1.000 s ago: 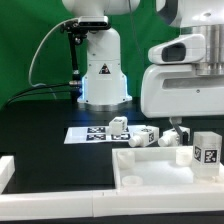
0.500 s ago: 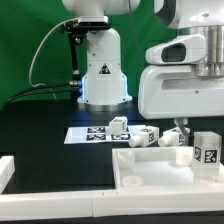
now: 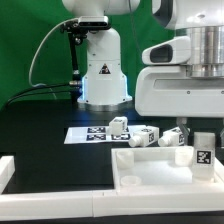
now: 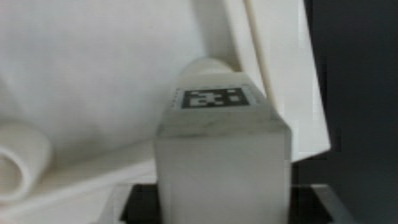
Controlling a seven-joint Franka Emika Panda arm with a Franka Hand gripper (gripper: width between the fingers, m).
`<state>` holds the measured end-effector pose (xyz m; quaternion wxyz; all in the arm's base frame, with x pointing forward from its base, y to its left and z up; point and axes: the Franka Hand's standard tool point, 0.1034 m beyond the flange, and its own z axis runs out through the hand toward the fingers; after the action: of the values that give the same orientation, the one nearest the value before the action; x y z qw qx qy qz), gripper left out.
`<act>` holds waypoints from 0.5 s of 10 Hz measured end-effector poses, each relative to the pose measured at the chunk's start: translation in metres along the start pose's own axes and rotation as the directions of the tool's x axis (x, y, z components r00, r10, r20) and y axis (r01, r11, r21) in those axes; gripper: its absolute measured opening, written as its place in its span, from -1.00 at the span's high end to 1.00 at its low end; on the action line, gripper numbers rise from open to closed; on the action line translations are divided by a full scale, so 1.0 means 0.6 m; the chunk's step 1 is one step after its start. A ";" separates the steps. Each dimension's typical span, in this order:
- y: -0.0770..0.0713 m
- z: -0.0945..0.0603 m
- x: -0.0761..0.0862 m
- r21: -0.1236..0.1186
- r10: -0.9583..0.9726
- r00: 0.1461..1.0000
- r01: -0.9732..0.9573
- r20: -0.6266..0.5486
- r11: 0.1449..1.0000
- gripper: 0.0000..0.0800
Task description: Assemble one leg
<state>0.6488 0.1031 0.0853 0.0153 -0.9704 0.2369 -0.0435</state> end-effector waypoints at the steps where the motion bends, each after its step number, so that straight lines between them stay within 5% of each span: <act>1: 0.001 0.000 0.000 -0.004 0.128 0.992 -0.128 0.000 0.992 0.29; 4: 0.004 0.001 -0.006 -0.025 0.631 0.776 -0.631 -0.007 0.775 0.29; 5: 0.007 0.002 -0.007 -0.010 0.753 0.658 -0.753 -0.009 0.658 0.29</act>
Offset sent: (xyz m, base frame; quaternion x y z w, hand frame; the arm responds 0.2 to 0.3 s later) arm 0.0070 0.0119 -0.0015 0.0182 0.0214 0.4366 0.8992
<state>0.6434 0.1012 0.0836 0.0253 -0.7855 0.6175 -0.0335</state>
